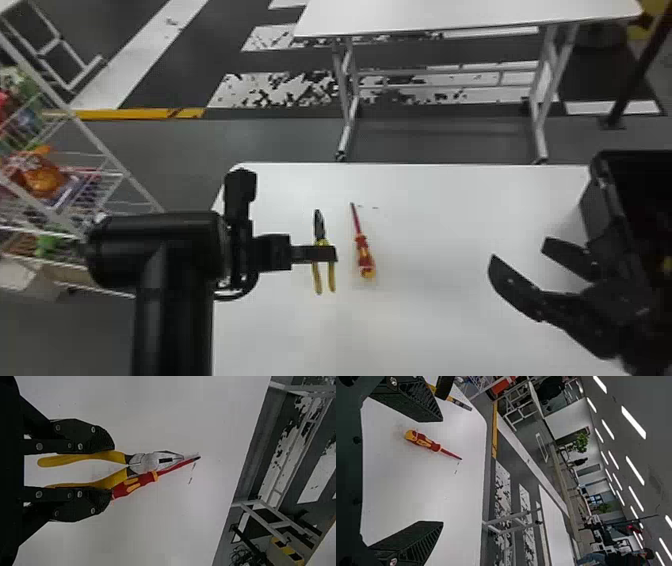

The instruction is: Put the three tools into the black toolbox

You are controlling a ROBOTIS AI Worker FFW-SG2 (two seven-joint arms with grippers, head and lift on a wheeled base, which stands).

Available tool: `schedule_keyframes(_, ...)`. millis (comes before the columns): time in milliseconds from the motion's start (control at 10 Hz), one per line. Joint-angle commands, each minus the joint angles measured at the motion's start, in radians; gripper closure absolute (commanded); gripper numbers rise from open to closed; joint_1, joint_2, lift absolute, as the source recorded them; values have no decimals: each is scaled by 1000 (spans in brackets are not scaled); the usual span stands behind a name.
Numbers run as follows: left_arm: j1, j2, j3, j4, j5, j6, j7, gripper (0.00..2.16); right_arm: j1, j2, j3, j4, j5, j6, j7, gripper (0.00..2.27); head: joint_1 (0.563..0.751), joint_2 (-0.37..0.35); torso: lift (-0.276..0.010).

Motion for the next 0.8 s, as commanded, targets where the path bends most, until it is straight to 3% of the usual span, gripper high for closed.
schedule_keyframes(0,-23,-10,-7,79,69,7,-14,1865,-3,7,-12,13,-1,13,-1,76,695,193,-51)
schedule_keyframes(100,-37,-14,-29,118,95,7,-32,1865,-12,9,-20,25,-2,31,-1,76,695,159,-51)
schedule_keyframes(300,-45,-22,-106,124,101,7,-49,1865,-29,7,-49,37,-13,71,-1,76,695,77,-51)
schedule_keyframes(700,-72,-44,-119,155,161,7,-144,1865,-44,7,-89,28,-27,139,-1,76,695,-39,-51)
